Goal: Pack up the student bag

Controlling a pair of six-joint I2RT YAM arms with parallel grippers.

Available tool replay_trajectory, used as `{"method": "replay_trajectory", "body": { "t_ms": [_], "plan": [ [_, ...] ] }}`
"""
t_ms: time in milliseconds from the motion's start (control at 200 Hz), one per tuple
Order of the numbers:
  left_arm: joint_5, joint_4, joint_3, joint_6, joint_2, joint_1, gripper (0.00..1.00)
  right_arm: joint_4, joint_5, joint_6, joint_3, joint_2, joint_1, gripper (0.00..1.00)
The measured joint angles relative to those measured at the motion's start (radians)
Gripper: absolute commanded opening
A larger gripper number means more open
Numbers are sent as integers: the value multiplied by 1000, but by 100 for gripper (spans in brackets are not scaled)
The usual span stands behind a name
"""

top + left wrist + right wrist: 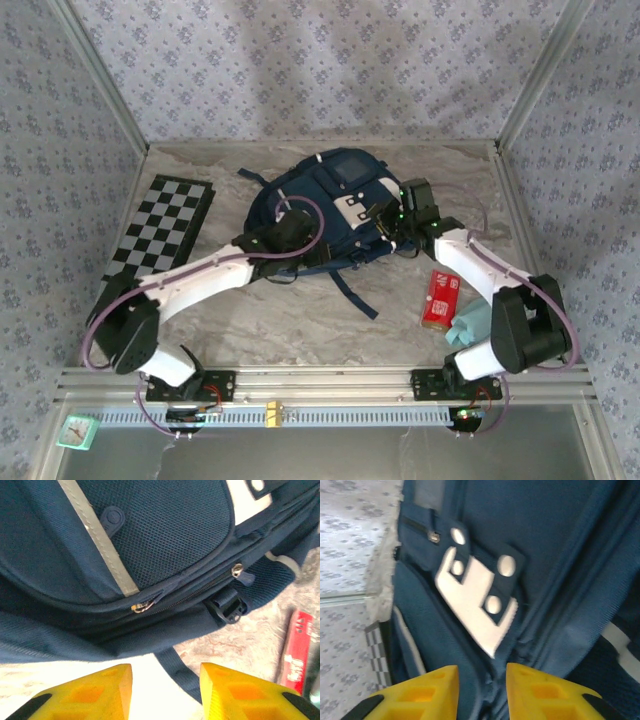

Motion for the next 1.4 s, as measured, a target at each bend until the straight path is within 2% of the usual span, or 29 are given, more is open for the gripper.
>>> {"method": "replay_trajectory", "body": {
  "t_ms": [190, 365, 495, 875, 1109, 1399],
  "plan": [
    [-11, 16, 58, -23, 134, -16, 36, -61, -5, -58, 34, 112, 27, 45],
    [-23, 19, 72, -26, 167, -17, 36, -89, -14, -83, 104, 194, 53, 46],
    [-33, 18, 72, -26, 178, -17, 34, -132, 28, -102, 145, 201, 82, 49],
    [-50, 19, 66, -26, 188, -17, 33, -291, 134, -146, 273, 238, 137, 47],
    [-51, 18, 63, -26, 192, -15, 33, -413, 245, -180, 380, 261, 190, 47],
    [-51, 20, 46, -29, 192, -4, 33, -483, 273, -238, 436, 328, 188, 45]
  ]
}}
